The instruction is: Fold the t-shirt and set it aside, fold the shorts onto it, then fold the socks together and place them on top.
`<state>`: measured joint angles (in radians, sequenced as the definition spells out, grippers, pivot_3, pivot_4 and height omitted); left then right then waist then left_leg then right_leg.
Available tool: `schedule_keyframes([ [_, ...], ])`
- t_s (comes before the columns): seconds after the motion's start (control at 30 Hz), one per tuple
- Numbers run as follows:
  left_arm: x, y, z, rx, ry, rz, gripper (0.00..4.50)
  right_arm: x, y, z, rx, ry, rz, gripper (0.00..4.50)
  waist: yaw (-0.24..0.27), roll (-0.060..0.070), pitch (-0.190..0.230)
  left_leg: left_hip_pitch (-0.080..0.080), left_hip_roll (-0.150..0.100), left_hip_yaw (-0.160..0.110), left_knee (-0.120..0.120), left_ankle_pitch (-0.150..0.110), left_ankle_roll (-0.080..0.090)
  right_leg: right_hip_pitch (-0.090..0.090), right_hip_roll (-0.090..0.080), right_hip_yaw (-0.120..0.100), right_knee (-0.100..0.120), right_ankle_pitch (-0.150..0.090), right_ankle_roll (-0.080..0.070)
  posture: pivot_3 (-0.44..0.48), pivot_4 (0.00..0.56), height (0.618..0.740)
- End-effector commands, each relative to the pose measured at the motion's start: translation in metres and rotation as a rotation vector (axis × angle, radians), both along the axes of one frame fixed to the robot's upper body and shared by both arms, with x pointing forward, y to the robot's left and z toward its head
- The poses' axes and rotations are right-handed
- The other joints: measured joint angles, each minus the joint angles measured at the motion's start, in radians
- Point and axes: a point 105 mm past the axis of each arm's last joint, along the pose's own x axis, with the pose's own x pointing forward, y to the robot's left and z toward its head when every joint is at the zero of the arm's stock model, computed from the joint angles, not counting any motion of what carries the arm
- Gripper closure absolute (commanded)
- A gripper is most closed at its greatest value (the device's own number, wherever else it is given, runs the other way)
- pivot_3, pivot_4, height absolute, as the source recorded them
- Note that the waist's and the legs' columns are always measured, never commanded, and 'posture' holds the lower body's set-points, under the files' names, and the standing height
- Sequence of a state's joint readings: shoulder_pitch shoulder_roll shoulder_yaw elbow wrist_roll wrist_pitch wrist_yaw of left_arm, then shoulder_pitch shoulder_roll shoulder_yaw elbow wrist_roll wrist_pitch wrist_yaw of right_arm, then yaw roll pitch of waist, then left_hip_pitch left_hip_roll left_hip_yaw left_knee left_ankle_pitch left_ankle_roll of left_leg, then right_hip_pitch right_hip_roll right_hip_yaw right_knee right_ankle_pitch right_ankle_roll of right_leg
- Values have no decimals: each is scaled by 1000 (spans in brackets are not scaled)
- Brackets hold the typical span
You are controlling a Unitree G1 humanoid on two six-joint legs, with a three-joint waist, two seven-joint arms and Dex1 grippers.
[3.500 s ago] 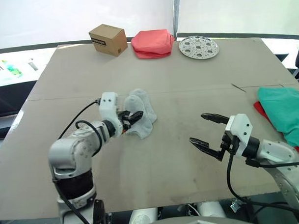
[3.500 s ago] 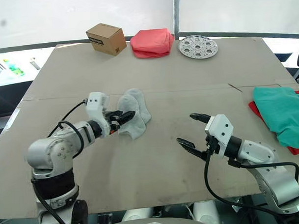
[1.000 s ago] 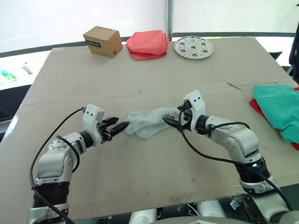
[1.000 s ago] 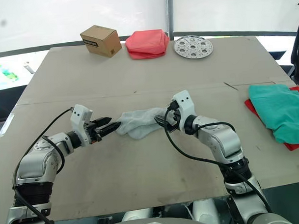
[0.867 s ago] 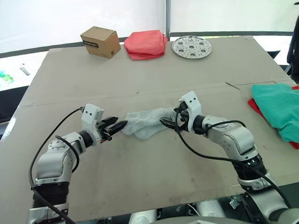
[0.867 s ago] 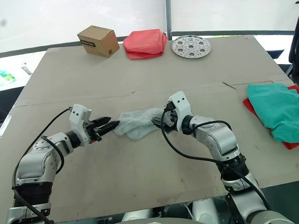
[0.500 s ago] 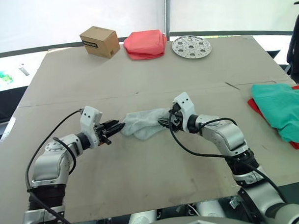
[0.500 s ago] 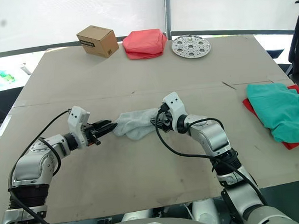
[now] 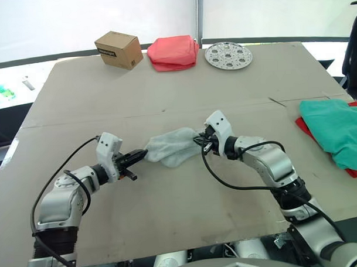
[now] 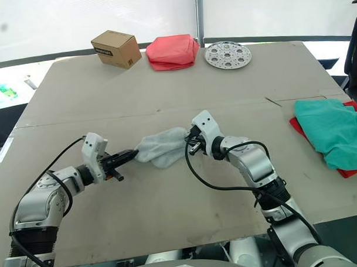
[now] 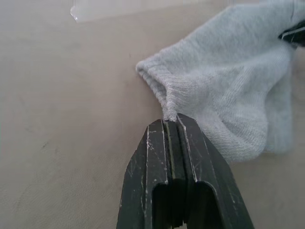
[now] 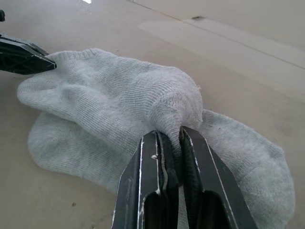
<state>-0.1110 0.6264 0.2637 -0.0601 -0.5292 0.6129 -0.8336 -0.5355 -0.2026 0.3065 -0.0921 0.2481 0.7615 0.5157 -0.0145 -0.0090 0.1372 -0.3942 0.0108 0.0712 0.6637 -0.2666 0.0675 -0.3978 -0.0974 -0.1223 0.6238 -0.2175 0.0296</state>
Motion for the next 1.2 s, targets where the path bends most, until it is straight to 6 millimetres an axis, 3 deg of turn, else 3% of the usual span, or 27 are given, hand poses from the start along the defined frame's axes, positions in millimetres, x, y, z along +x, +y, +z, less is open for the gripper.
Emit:
schedule_keyframes([
  [0.03, -9, -10, 46, -129, -95, -61, 4500, -3, -8, 37, 61, -88, 15, 4436, 1, 0, 0, 0, 0, 0, 0, -1, -2, 0, 0, 0, 0, 0, 0, 0, 150, 736],
  [0.13, -20, -24, 62, -193, -81, -121, 4500, -4, -17, 51, 70, -92, 22, 4436, 1, 0, 0, 0, 0, 0, 0, -1, -2, 0, -1, 0, -1, 0, 0, 0, 150, 736],
  [0.3, -30, -38, 61, -196, -60, -135, 4500, -2, -35, 60, 17, -81, 34, 4436, 1, 1, 0, 0, 0, 0, 0, -1, -2, 0, 0, 0, -1, 0, 0, 0, 150, 736],
  [0.43, -35, -48, 46, -148, -56, -113, 4500, 4, -51, 45, -64, -64, 3, 4436, 3, 0, 0, 0, 0, 0, -1, -1, -1, 1, 0, 0, -1, 0, 0, 0, 150, 736],
  [0.57, -31, -49, 23, -76, -59, -37, 4500, 12, -53, 28, -94, -56, -34, 4436, 3, 0, 0, 0, 0, 1, -2, 0, 0, 1, 0, 0, -1, 0, 0, 0, 150, 736],
  [0.7, -28, -47, 14, -43, -81, 16, 4500, 16, -50, 19, -100, -55, -44, 4436, 4, 0, 0, 0, 0, 1, -3, 0, 1, 0, 0, 0, -2, 0, 0, 0, 150, 736],
  [0.93, -26, -35, 16, -23, -118, 42, 4500, 17, -47, 17, -83, -68, -45, 4436, 5, 1, 0, 0, 0, 1, -4, 0, 1, 0, 0, 0, -3, 0, 0, 0, 150, 736],
  [1.07, -33, -40, -6, 29, -58, 18, 4500, 15, -48, 0, -101, -29, -42, 4436, 4, 1, 1, 0, 0, 1, -5, 0, 0, 0, 0, 0, -3, 0, 0, 0, 150, 736],
  [1.1, -33, -39, -13, 47, -39, 31, 4500, 15, -49, -9, -113, -6, -36, 4123, 5, 1, 1, 0, 0, 1, -5, 0, 0, 0, 0, 0, -4, 0, 0, 0, 150, 736],
  [1.13, -33, -38, -18, 60, -26, 40, 4157, 14, -50, -14, -122, 9, -32, 3725, 6, 2, 1, 0, 0, 1, -6, 0, 0, 0, 0, 0, -4, 0, 0, 0, 150, 736],
  [1.17, -33, -38, -22, 64, -12, 42, 3812, 12, -51, -19, -128, 22, -18, 3606, 6, 2, 1, 0, 0, 1, -6, 0, 0, 0, 0, -1, -5, 0, 0, 0, 150, 736],
  [1.2, -33, -35, -23, 63, -13, 59, 3536, 11, -53, -20, -131, 20, -23, 3133, 5, 2, 1, 0, 0, 1, -6, 0, 0, 0, 0, -1, -5, 0, 0, 0, 150, 736],
])
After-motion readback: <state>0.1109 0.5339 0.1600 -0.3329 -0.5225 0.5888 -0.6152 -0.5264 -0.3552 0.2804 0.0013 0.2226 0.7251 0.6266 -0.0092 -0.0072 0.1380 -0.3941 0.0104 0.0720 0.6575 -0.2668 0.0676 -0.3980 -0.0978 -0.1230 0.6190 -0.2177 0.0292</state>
